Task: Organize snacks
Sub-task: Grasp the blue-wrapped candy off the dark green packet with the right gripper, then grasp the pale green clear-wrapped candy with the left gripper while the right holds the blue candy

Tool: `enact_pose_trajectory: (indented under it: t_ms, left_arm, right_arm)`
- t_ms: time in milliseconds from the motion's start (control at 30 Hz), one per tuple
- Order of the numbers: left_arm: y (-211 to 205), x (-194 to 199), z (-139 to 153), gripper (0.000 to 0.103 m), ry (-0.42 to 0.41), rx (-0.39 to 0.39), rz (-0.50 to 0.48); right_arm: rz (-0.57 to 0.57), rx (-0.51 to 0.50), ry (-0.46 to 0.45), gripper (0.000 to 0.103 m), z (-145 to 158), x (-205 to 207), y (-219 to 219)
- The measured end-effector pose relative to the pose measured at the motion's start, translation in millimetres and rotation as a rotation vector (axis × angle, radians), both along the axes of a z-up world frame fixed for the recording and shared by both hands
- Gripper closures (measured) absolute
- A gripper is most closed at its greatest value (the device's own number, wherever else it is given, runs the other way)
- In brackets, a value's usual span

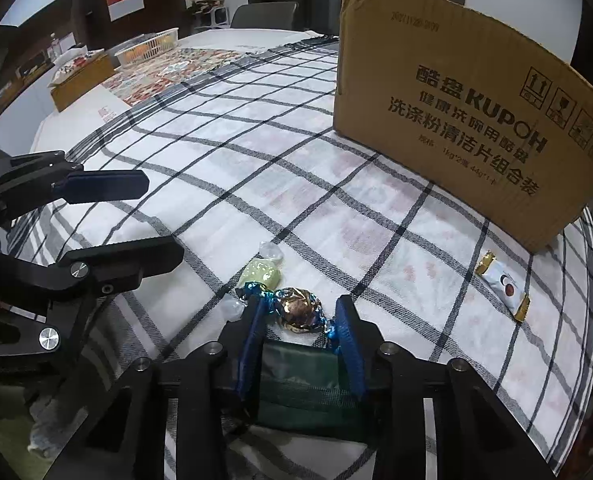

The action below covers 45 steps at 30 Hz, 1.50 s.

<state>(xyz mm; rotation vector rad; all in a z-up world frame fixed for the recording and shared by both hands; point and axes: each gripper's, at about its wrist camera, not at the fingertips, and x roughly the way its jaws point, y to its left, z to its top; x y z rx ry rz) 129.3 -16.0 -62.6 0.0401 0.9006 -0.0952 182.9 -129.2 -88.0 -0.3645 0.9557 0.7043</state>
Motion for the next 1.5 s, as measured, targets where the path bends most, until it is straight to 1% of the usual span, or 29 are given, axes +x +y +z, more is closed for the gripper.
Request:
enact_pose_trajectory:
  t_ms: [33, 133, 167, 200, 400, 500, 600, 633, 667, 733, 833, 967, 1133, 1200, 1233, 1267, 1300, 1400, 1500]
  left_arm:
    - [0.1, 0.1, -0.4, 0.048, 0.0, 0.002, 0.0]
    - [-0.4, -0.2, -0.5, 0.048, 0.0, 0.004, 0.002]
    - [-0.5, -0.3, -0.5, 0.048, -0.001, 0.004, 0.003]
    - [-0.5, -0.7, -0.3, 0.048, -0.001, 0.005, 0.003]
    - [-3.3, -3.2, 1.7, 0.048, -0.005, 0.011, -0.003]
    - [-3.9, -3.5, 2.8, 0.048, -0.007, 0.011, -0.004]
    - [-4.8, -3.5, 2.9, 0.048, -0.007, 0.009, -0.008]
    - [-4.7, -3.3, 2.8, 0.048, -0.005, 0.005, -0.009]
    - [-3.9, -3.2, 2.6, 0.048, -0.004, 0.0, -0.008]
    - [-3.2, -3.1, 2.2, 0.048, -0.003, -0.001, -0.005]
    - [-1.3, -3.1, 1.8, 0.048, -0.001, -0.004, 0.0]
    - [1.0, -3.0, 1.1, 0.048, 0.003, -0.009, 0.009]
    - [2.5, -2.4, -0.8, 0.048, 0.009, -0.011, 0.014]
    - [2.3, -1.7, -2.0, 0.048, 0.016, -0.016, 0.013]
    - [1.6, -1.3, -2.5, 0.048, 0.02, -0.02, 0.008]
    - [1.1, -1.3, -2.5, 0.048, 0.021, -0.02, 0.006]
    - [0.3, -1.4, -2.4, 0.048, 0.02, -0.019, 0.005]
    - [-2.1, -1.0, -1.7, 0.048, 0.022, -0.021, -0.003]
    - [-4.8, 0.8, -1.8, 0.048, 0.029, -0.031, -0.014]
  right_arm:
    - [-0.003, -0.002, -0.008, 0.072, -0.2, -0.2, 0.1]
    - [-0.009, -0.005, -0.026, 0.076, 1.3, -3.3, -2.6]
    - [-0.014, -0.003, -0.031, 0.094, 1.8, -4.2, -3.3]
    - [-0.02, -0.004, -0.027, 0.097, 2.1, -4.7, -4.3]
    - [-0.043, 0.016, -0.018, 0.097, 1.8, -7.5, -10.9]
    - [-0.056, 0.045, -0.008, 0.097, 4.9, -7.2, -14.5]
    - [-0.038, 0.059, -0.028, 0.097, 11.5, -12.1, -13.5]
    - [-0.039, 0.062, -0.031, 0.093, 13.8, -12.6, -13.0]
    - [-0.037, 0.07, -0.032, 0.082, 15.6, -13.0, -13.2]
    - [-0.04, 0.07, -0.047, 0.072, 17.8, -13.0, -12.8]
    - [-0.041, 0.066, -0.046, 0.072, 16.7, -9.4, -9.9]
    - [-0.028, 0.074, -0.01, 0.072, 9.5, 0.8, -4.1]
    - [-0.015, 0.061, 0.007, 0.072, 0.2, 4.0, 2.2]
    - [-0.021, 0.076, 0.008, 0.074, 0.0, 3.8, 1.0]
    - [-0.022, 0.08, 0.003, 0.08, 0.6, 2.7, 0.7]
    - [-0.019, 0.082, -0.001, 0.082, 1.4, 1.6, 0.4]
    - [-0.022, 0.083, -0.007, 0.082, 2.3, 0.5, -0.1]
    - [-0.052, 0.103, -0.027, 0.082, 8.4, -2.9, -5.6]
    - [-0.117, 0.12, -0.046, 0.082, 17.1, -5.6, -14.4]
